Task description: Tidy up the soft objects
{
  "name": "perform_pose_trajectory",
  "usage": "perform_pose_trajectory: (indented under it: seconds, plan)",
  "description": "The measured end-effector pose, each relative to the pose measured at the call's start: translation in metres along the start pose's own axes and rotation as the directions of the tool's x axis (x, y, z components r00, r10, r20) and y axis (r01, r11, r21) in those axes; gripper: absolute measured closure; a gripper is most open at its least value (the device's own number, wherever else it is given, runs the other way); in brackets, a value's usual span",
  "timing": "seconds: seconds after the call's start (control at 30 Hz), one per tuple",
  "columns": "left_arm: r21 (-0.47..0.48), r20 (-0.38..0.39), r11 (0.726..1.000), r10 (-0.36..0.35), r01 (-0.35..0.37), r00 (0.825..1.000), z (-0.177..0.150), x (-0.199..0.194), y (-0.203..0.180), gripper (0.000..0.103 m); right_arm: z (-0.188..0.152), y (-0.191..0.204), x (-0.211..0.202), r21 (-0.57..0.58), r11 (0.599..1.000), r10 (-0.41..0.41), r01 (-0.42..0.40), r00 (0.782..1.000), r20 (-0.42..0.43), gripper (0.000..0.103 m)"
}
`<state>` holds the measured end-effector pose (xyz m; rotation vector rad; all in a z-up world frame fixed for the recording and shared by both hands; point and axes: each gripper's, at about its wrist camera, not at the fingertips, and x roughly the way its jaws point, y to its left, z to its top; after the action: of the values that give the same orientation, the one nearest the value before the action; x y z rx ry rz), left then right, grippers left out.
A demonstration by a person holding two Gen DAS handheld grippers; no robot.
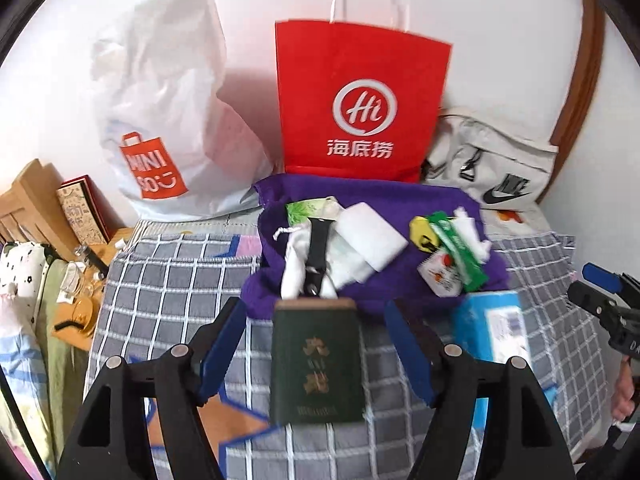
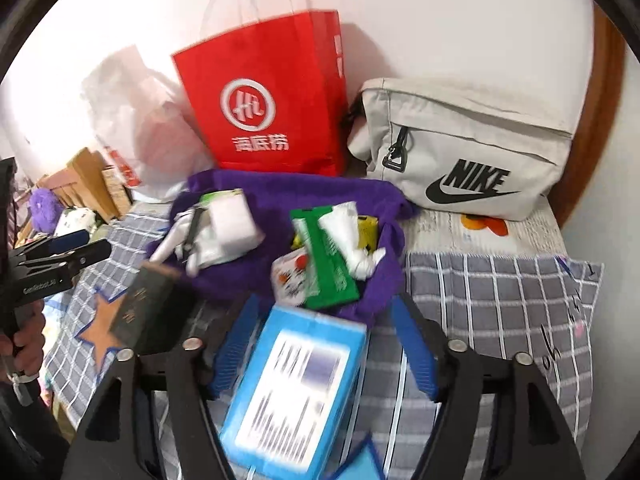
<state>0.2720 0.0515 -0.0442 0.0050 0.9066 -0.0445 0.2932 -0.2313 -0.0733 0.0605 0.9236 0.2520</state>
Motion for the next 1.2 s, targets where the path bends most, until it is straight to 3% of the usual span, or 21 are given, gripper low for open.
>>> perform_pose_trajectory:
  seconds: [0.1, 0.37, 0.53, 0.7, 0.93, 1.2]
  plan:
    - [0.004, 0.028, 1.0, -0.003, 0.003, 1.0, -0.013, -0.025, -0.01, 0.029, -0.02, 0.005, -0.037, 0.013, 1.0, -0.02, 0.019, 0.998, 0.063, 0.019]
    - [0.032, 0.111, 0.999, -0.016, 0.013, 0.994, -0.06, -0.087, -0.04, 0.016, -0.064, 0.023, -0.103, 0.018, 0.999, -0.029, 0.026, 0.988, 0.149, 0.012]
    - [0.033, 0.112, 0.998, -0.058, 0.055, 0.992, -0.089, -0.109, -0.051, 0.01, -0.098, 0.037, -0.134, -0.001, 0.997, -0.076, 0.078, 0.979, 0.189, 0.0]
    - [0.009, 0.117, 0.999, -0.043, 0.042, 0.992, -0.11, -0.128, -0.056, 0.008, -0.125, 0.046, -0.152, 0.009, 0.993, -0.118, 0.118, 0.975, 0.187, 0.0]
    - [-0.018, 0.168, 0.998, 0.07, -0.068, 0.983, -0.131, -0.148, -0.062, 0.005, -0.146, 0.054, -0.165, 0.014, 0.994, -0.112, 0.112, 0.976, 0.185, 0.0]
    - [-0.036, 0.166, 0.998, 0.051, -0.045, 0.985, -0.148, -0.155, -0.062, 0.005, -0.162, 0.061, -0.178, 0.006, 0.993, -0.114, 0.115, 0.974, 0.193, 0.0]
